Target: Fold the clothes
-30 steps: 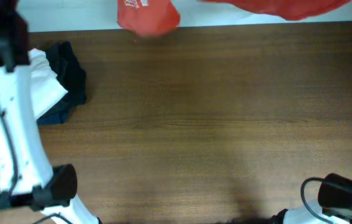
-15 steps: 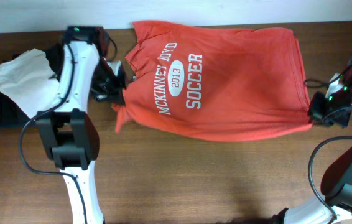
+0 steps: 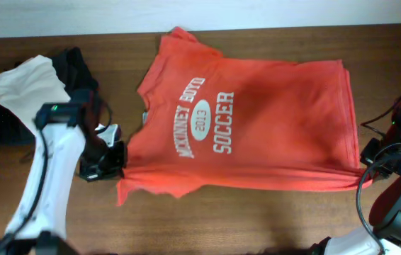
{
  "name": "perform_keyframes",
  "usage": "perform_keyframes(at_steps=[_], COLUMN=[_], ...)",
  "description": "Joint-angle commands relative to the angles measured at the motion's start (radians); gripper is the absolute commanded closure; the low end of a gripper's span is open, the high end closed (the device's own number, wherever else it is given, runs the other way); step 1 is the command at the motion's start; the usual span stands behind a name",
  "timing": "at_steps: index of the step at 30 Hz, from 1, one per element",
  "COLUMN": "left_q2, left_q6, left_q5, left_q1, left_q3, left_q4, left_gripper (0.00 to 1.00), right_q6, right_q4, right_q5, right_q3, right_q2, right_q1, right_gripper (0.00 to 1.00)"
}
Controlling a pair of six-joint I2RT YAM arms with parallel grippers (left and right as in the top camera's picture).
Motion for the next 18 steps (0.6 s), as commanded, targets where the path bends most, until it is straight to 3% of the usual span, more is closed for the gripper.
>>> perform_keyframes(at_steps=[1,4,10,18], left_q2=[-0.109,-0.103,0.031,0.246], left_q6=[-0.013,-0.028,-0.184,-0.209], left_q5=[0.055,0.14,0.185,0.221], left_q1=[0.018,0.018,0.016,0.01], left_q3=[-0.048,-0.048,-0.049,-0.049], left_q4=[0.088,0.291,0.678,0.943], left_gripper=[1.0,1.0,1.0,1.0], right_q6=[0.022,0.018,0.011,-0.027], right_q4=[-0.005,0.071,0.337,0.565], right_q5=[0.038,-0.034,-0.195,-0.295], right_q3=[-0.005,-0.005,-0.005,-0.005], right_q2=[-0.074,-0.076,-0.075,-0.024], right_q1=[-0.009,-0.006,-0.006,0.055], right_gripper=[0.96,0.96,0.96,0.95])
